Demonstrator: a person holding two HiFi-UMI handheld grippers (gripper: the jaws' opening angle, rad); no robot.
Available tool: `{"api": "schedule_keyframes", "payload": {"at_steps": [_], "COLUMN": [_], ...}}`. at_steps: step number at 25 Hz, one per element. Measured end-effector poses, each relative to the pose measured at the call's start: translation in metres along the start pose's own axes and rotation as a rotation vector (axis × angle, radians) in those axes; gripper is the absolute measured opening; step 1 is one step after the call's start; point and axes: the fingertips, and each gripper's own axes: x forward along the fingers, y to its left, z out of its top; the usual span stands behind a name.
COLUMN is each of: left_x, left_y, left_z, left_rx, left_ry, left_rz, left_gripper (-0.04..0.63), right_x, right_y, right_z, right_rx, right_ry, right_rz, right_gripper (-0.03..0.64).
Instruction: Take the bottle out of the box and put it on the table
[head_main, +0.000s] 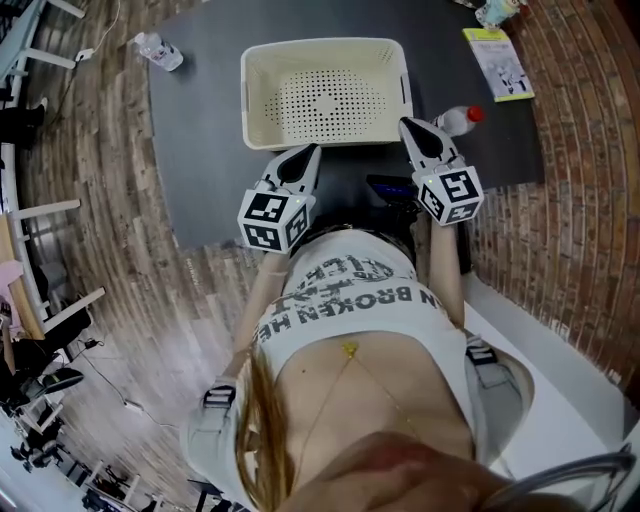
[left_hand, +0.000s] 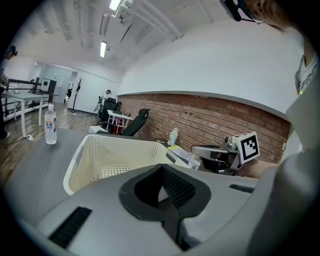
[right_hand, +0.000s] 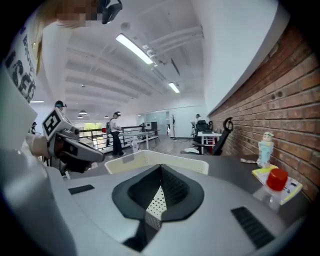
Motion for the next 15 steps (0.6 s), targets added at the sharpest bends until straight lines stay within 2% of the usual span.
{"api": "schedule_keyframes", "payload": {"at_steps": [3,7,11,15], "left_x": [-0.002,-0.005,-0.009,-0.014], "left_y": [0.0,-0.004,-0.008,-0.014], "left_z": [0.008,0.023,0.04,0.056], "left_rx": [0.008,0.033,0.074,0.106], "left_ry": [-0.024,-0.065,-0.104,-0.151], "left_rz": [-0.006,-0.017,-0.03,-0.041], "left_gripper": [0.0,0.0,0.0,0.0], "right_x": [0.014,0.024,0.025,0.022], "right_y": [0.034,0.067,0.092,0.108], "right_z": [0.016,0.038,0.062,0.082], "right_rx": [-0.05,-0.093,-0.103,-0.106], "right_ry": [-0.027,-0.076,-0.139,-0.193], "right_rz": [0.123,0.232,0.31,0.339], "right_gripper": [0.009,0.009,0.009,0.009]}}
